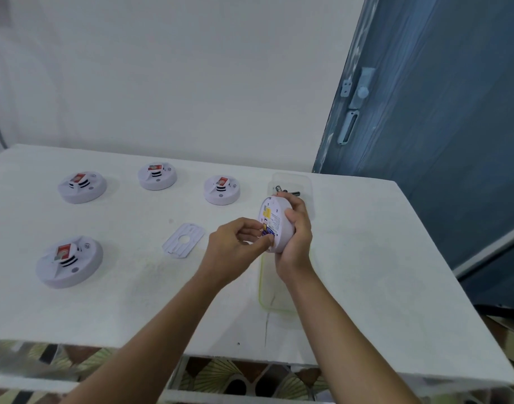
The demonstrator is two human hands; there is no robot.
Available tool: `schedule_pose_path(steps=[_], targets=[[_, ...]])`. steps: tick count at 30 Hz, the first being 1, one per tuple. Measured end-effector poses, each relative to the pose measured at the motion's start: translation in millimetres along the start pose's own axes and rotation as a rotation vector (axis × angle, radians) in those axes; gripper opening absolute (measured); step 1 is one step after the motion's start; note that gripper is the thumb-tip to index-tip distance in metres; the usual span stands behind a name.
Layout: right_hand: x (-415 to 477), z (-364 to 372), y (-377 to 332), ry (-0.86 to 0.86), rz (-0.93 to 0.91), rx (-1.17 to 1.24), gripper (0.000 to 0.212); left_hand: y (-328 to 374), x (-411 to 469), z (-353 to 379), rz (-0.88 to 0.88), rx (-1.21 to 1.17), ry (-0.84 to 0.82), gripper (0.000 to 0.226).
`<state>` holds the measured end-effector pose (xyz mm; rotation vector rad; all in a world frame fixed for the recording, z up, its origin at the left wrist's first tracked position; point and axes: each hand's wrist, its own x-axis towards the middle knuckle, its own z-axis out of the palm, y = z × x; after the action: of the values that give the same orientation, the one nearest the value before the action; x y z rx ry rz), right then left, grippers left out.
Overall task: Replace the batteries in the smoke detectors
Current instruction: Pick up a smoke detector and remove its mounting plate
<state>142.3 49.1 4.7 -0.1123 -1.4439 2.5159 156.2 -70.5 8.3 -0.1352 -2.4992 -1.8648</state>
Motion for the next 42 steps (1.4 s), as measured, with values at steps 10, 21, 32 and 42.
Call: schedule_pose_path(steps=[10, 21, 32, 42], targets=[[-8, -13, -9, -0.017, -0.116, -0.063, 0.035, 3, -1, 14, -0.099, -0.185, -0.102, 0.033], [-10, -24, -14, 0.052, -0.128, -0.029, 0.035, 5, -6, 33, -0.045, -0.193, -0.137, 0.025], [-15, -49, -18, 0.037, -0.225, -0.254, 0.045, 15, -2, 46, -0.432, -0.638, -0.281, 0.013], [-15, -67, -21, 0.151, -0.227, -0.293, 0.036, 20, 0, 57, -0.437, -0.797, -0.15, 0.015]])
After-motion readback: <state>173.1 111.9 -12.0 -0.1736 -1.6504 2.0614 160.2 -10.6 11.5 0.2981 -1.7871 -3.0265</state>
